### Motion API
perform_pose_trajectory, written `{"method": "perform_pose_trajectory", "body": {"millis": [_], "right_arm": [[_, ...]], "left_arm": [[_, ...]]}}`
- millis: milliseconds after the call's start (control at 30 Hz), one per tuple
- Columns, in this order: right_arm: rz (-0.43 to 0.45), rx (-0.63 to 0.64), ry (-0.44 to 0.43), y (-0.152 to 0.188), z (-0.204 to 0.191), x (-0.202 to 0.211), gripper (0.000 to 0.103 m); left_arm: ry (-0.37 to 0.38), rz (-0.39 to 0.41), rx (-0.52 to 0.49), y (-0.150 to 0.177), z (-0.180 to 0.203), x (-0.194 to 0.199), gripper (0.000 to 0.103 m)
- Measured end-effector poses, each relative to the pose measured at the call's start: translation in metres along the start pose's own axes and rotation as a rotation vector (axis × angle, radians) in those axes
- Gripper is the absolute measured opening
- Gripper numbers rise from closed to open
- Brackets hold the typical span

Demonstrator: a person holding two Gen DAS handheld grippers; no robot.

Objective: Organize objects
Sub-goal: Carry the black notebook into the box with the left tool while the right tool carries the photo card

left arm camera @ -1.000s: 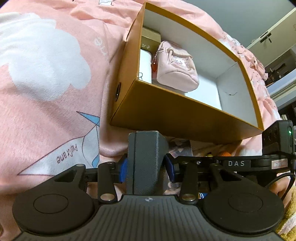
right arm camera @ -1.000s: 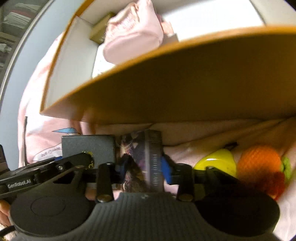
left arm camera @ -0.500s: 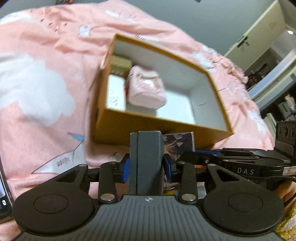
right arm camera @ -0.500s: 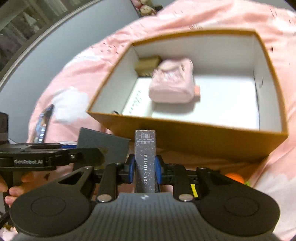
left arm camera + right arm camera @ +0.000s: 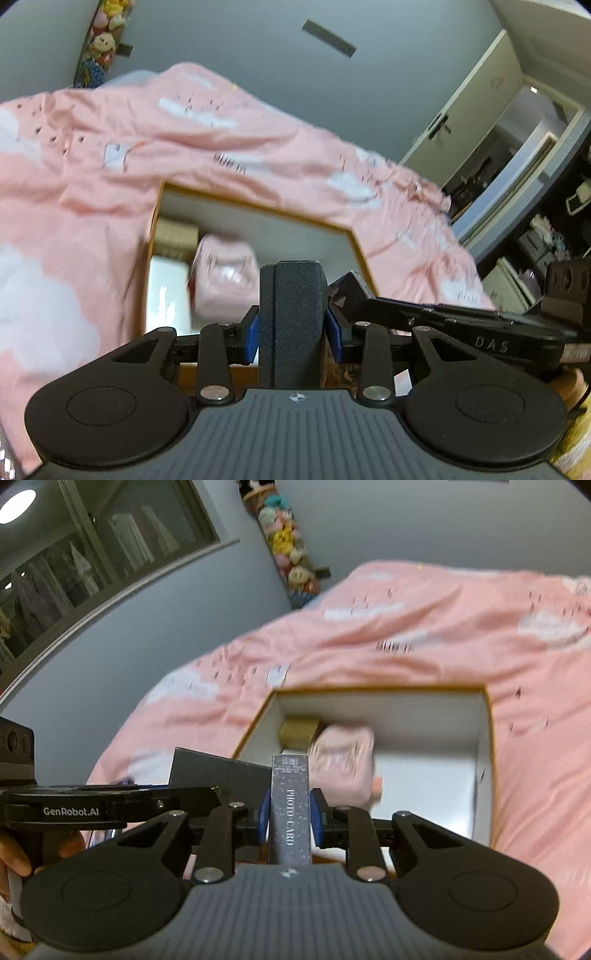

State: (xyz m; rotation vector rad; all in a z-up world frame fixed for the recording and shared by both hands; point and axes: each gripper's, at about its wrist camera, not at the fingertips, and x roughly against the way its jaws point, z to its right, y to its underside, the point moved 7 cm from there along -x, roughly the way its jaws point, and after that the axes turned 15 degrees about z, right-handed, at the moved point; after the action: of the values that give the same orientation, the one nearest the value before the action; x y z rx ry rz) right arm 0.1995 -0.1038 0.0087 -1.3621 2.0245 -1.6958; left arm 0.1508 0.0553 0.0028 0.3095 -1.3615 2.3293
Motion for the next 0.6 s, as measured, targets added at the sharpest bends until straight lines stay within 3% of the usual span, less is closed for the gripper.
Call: {"method": "perform_pose_trajectory", "body": {"millis": [133, 333, 600], "right_arm": [[0.028, -0.037, 0.038, -0.012, 0.013, -0.015, 0.024], [-0.013, -0.111, 0.129, 0.01, 0.046, -0.046, 0.024], [-0.082, -0.213, 0.179, 0.034, 0.081, -0.065, 0.024]], "left_arm": [[-0.022, -0.004, 0.013, -0.005, -0.006, -0.029, 0.041], [-0.015, -0.156, 0.14, 0.02, -0.036, -0.077, 0.041], [-0.076, -0.282, 0.143, 0.049, -0.048, -0.112, 0.041]]}}
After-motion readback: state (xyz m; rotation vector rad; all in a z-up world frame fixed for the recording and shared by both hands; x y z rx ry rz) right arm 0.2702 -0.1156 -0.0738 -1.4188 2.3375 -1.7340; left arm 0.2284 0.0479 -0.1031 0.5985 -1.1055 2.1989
